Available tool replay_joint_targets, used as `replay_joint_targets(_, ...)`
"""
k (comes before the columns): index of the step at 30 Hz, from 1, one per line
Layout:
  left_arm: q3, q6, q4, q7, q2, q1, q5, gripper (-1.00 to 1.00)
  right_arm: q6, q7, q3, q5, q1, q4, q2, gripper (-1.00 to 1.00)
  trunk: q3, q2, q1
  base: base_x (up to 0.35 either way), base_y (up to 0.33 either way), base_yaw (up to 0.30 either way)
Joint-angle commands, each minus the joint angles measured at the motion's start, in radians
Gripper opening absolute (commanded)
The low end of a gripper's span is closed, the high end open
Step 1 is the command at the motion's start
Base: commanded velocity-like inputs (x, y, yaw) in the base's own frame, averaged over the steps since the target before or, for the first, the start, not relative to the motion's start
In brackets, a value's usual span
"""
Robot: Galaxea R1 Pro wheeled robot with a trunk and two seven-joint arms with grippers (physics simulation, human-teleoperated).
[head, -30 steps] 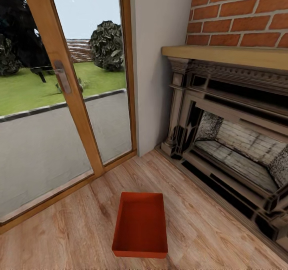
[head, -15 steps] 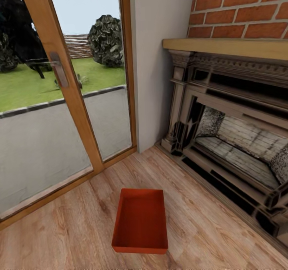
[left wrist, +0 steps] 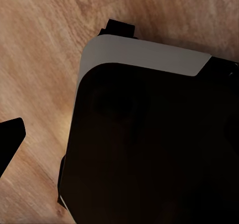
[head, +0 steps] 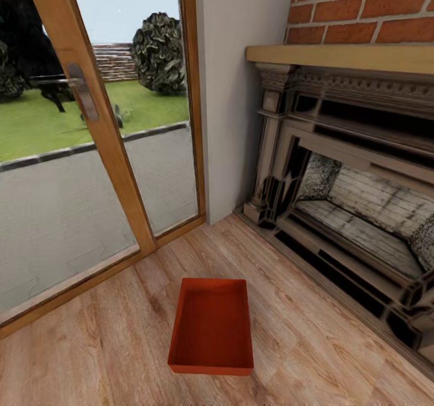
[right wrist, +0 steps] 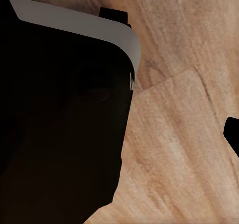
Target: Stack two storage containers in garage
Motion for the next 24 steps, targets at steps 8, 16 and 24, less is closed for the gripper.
replay_joint_targets(8, -0.003, 0.001, 0.000, 0.002, 0.000, 0.000, 0.006, 1.00, -0.006, -0.001, 0.008, -0.008, -0.001, 0.003, 0.000, 1.00, -0.039, -0.057, 0.031, 0.000, 0.000, 0.000)
replay_joint_targets(16, -0.003, 0.000, 0.000, 0.002, 0.000, 0.000, 0.006, 1.00, -0.006, -0.001, 0.008, -0.008, -0.001, 0.003, 0.000, 1.00, -0.076, -0.113, 0.061, 0.000, 0.000, 0.000)
replay_joint_targets(24, -0.003, 0.000, 0.000, 0.002, 0.000, 0.000, 0.006, 1.00, -0.006, -0.001, 0.008, -0.008, -0.001, 0.003, 0.000, 1.00, -0.114, -0.169, 0.092, 0.000, 0.000, 0.000)
